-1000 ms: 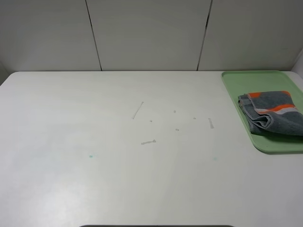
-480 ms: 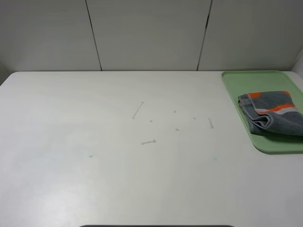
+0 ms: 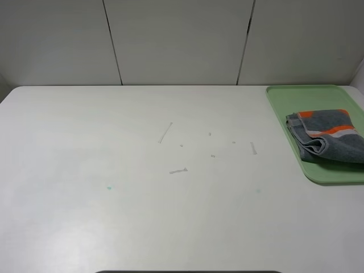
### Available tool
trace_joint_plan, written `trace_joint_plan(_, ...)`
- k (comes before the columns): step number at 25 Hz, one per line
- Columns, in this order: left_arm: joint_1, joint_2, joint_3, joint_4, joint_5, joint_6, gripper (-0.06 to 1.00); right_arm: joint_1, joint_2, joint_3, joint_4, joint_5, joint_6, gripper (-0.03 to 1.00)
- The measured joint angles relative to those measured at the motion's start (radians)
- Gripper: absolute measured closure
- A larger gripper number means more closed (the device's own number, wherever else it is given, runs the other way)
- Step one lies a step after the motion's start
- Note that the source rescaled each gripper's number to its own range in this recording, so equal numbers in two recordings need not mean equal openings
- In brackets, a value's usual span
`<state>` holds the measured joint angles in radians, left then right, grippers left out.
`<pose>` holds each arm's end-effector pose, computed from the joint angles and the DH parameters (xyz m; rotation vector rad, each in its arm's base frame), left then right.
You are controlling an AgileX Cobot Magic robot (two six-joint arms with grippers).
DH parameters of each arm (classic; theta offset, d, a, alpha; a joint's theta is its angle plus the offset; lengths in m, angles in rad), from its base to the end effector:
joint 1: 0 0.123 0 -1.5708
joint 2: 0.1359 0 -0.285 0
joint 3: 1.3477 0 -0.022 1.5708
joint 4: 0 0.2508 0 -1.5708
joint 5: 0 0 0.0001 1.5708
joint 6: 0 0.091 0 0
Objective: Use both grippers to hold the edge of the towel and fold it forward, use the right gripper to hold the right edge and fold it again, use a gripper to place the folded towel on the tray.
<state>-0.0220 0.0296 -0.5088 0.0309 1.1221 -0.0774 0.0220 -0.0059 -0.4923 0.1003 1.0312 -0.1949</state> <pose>-0.0040 0.0026 0.2750 -0.0611 2.1253 -0.0213 -0.0040 0.0077 0.2779 -0.2206 2.0005 0.0094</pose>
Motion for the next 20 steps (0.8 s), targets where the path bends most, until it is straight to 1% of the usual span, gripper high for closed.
trace_joint_plan(20,0.0,0.0,0.0,0.0,0.0,0.0,-0.06,0.0,0.0,0.0,0.0,0.0,0.001,-0.03)
